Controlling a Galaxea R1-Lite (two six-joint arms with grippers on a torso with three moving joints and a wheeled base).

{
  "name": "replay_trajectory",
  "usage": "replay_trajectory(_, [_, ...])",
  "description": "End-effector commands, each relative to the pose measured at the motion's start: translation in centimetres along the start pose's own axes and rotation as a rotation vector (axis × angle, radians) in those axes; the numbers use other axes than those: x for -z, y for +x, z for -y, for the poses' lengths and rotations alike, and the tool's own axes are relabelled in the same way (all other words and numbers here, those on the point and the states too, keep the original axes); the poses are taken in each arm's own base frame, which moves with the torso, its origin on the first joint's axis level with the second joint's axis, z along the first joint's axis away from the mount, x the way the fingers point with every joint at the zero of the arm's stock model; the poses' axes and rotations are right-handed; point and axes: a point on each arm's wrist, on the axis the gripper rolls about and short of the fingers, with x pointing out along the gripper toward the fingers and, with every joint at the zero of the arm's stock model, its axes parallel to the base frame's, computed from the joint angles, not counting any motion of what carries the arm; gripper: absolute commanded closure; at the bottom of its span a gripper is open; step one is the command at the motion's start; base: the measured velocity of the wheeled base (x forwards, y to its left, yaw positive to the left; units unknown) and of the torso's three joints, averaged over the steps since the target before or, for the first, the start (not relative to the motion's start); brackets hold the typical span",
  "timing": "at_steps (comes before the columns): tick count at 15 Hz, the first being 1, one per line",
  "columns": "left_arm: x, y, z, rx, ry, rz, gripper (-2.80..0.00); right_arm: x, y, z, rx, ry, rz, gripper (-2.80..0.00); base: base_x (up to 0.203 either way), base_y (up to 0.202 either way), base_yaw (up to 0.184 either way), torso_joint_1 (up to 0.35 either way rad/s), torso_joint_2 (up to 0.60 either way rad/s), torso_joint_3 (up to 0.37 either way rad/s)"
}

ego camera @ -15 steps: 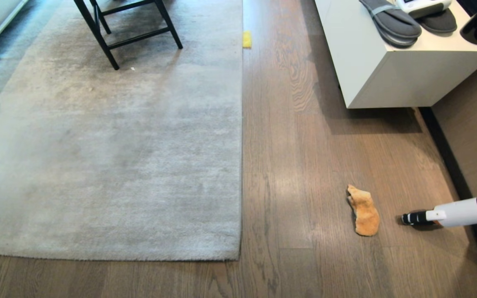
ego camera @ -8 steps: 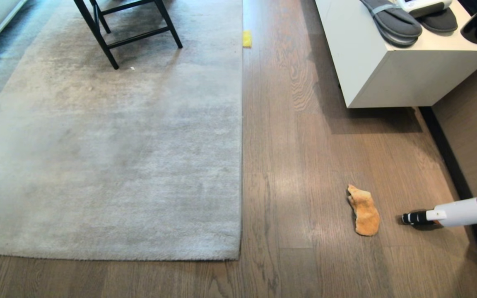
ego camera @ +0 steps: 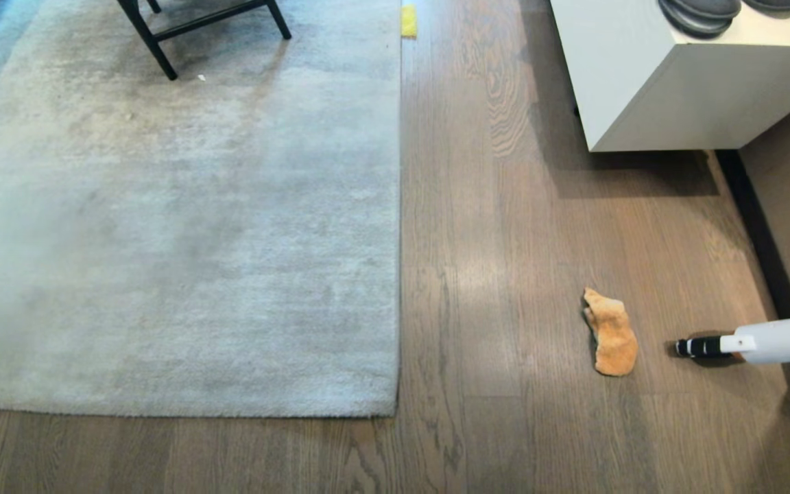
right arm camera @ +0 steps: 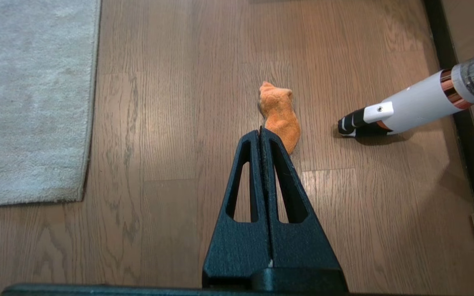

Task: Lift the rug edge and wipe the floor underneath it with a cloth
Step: Lift up the carpet

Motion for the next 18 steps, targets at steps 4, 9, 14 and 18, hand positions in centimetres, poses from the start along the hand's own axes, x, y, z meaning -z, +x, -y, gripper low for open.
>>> replay_trajectory(4, [-0.01, 0.01, -0.01, -0.003, -0.002, 0.000, 0.00, -0.01, 0.00, 0.00, 0.001, 0.001, 0.001, 0.00, 0.000, 0.000, 0.000, 0.008, 0.00, -0.199])
replay_trajectory(9, [-0.01, 0.01, -0.01, -0.003, -0.007, 0.000, 0.00, -0.01, 0.00, 0.00, 0.001, 0.001, 0.001, 0.00, 0.000, 0.000, 0.000, 0.005, 0.00, -0.196])
replay_trajectory(14, [-0.01, 0.01, -0.01, -0.003, -0.007, 0.000, 0.00, -0.01, 0.00, 0.00, 0.000, 0.001, 0.001, 0.00, 0.000, 0.000, 0.000, 0.000, 0.00, -0.198])
replay_trajectory(18, [-0.01, 0.01, -0.01, -0.003, -0.007, 0.000, 0.00, -0.01, 0.00, 0.00, 0.001, 0.001, 0.001, 0.00, 0.000, 0.000, 0.000, 0.003, 0.00, -0.197])
